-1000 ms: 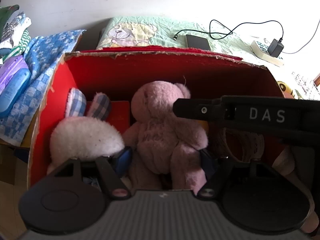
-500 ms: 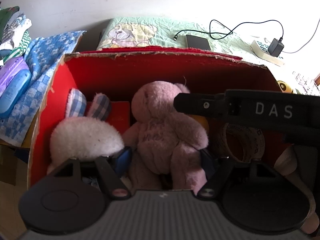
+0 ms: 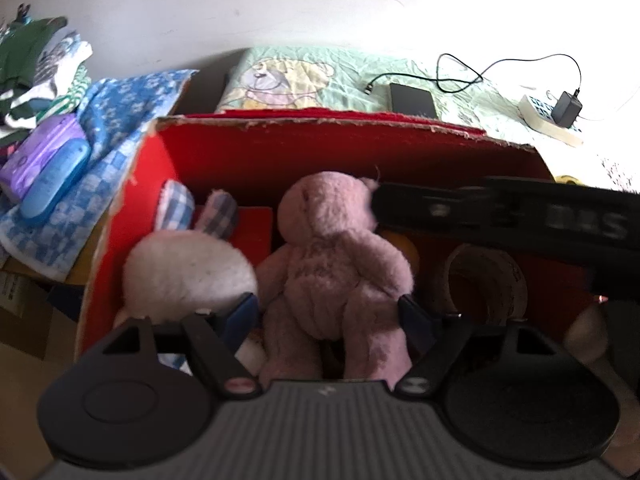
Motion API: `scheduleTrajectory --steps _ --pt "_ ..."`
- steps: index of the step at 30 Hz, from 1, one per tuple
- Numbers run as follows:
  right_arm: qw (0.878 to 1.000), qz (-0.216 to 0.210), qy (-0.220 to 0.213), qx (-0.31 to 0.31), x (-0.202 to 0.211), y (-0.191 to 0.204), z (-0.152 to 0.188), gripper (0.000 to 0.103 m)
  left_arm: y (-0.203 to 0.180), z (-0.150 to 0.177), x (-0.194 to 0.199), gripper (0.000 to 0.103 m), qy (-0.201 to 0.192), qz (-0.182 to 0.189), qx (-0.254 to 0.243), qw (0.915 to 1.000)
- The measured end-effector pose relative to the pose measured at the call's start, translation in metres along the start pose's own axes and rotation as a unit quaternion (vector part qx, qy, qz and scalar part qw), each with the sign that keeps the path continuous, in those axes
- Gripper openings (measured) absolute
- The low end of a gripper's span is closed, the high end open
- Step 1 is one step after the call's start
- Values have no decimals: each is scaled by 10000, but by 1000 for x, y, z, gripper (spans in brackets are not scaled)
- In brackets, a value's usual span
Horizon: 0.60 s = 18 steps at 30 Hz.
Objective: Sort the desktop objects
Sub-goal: 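Move the right gripper back toward the yellow tiger and green plush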
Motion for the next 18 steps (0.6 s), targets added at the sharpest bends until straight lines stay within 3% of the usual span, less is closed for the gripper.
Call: scheduleTrajectory --steps 7,12,18 --pt "9982 -274 -460 -258 60 -14 -17 19 -17 -13 38 83 -526 -219 -87 9983" --pt "9964 -75 -769 -349 111 -44 -26 20 -59 -24 55 84 -776 245 -236 9964" --pt "9916 295 -1109 -601 169 -91 -31 20 -135 -25 53 84 -768 936 -665 9904"
Point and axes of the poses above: each gripper's, at about its wrist camera, not at the fingertips, and x roughly against the way its jaws point, y to its left, z to its underside, the point moved 7 cm from there along -x, roughly the way its jaws point, and after that the axes turned 8 degrees about -y, right-handed, at the moved point
